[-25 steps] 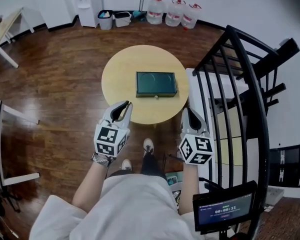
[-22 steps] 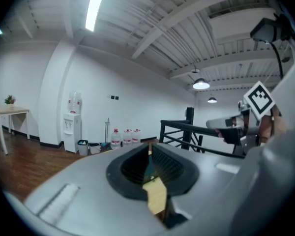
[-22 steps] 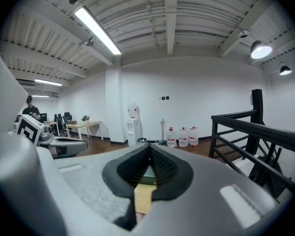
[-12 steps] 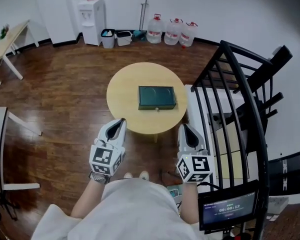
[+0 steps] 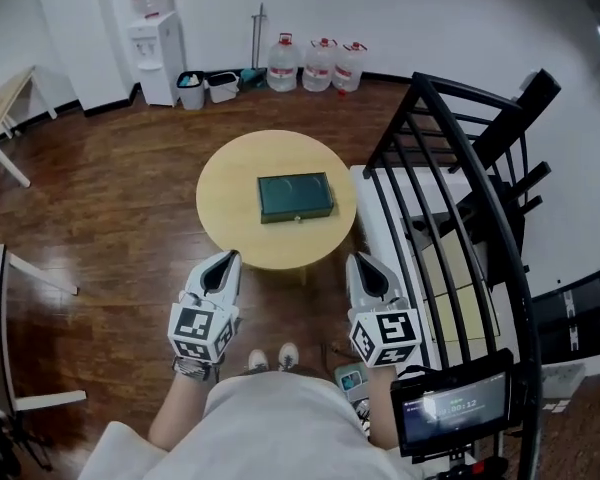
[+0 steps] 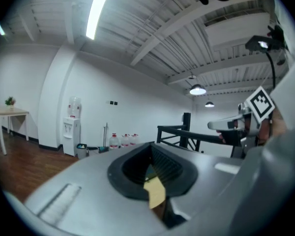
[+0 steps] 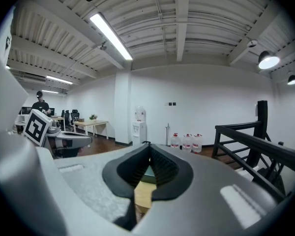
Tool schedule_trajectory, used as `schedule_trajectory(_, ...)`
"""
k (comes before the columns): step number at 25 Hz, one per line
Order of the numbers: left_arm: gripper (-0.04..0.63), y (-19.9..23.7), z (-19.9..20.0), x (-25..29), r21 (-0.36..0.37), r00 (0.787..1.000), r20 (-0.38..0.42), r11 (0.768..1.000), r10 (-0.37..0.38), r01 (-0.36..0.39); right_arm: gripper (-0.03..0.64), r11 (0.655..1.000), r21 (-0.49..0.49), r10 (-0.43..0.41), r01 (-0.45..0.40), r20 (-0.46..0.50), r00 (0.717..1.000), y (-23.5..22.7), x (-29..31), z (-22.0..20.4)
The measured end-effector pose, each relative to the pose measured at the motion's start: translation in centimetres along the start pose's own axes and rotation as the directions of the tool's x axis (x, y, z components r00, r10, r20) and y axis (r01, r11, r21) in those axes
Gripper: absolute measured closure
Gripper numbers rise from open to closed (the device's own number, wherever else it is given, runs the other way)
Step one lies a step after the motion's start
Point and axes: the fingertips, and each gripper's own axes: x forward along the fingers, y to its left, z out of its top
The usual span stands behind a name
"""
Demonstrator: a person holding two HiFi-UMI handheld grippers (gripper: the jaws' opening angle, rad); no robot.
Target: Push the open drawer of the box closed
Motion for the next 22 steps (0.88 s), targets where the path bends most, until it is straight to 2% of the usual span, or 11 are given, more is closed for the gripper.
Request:
schedule_trajectory(1, 0.588, 0.0, -0.5, -0.2, 0.004, 1.000, -0.009, 1.000, -0.003, 0.003, 0.612, 1.000, -0.008, -0.003, 0.003, -0.013, 1.000, 0.3, -0.5, -0.3)
schedule_trajectory(5, 0.588, -0.9, -2.8, 0.4, 0.119, 0.998, -0.058, 0.993, -0.004, 0.011, 0.612, 0.999, -0.021, -0.045, 0.044, -0.063, 0.997, 0.1, -2.5, -2.1)
schedule_trajectory(7, 0.588, -2.1, -2.9, 0.8, 0.111, 0.997, -0.063, 0.993, -0.034, 0.041, 0.612, 0.997, -0.005, -0.074, 0.073, -0.095, 0.993, -0.3, -3.8, -3.4)
schedule_trajectory(10, 0.588, -4.1, -2.9, 0.0, 0.105, 0.996, -0.056, 0.991, -0.075, 0.080, 0.612, 0.998, 0.000, -0.064, 0.064, -0.128, 0.990, 0.0, -4.9, -5.0)
schedule_trajectory(13, 0.588, -5.8, -2.8, -0.3, 0.123, 0.994, -0.057, 0.987, -0.095, 0.101, 0.612, 1.000, -0.004, -0.017, 0.017, -0.109, 0.994, 0.5, -5.5, -4.7)
schedule_trajectory(17, 0.588, -7.8, -1.2, -2.0, 0.154, 0.996, -0.029, 0.984, -0.085, 0.089, 0.612, 1.000, 0.000, 0.027, -0.027, -0.062, 0.998, 0.8, -6.8, -3.7)
schedule_trajectory(22, 0.588, -9.8, -1.2, -5.5, 0.096, 1.000, 0.000, 0.995, -0.016, 0.016, 0.612, 0.997, -0.022, 0.073, -0.073, 0.005, 0.997, 1.8, -10.9, -2.7)
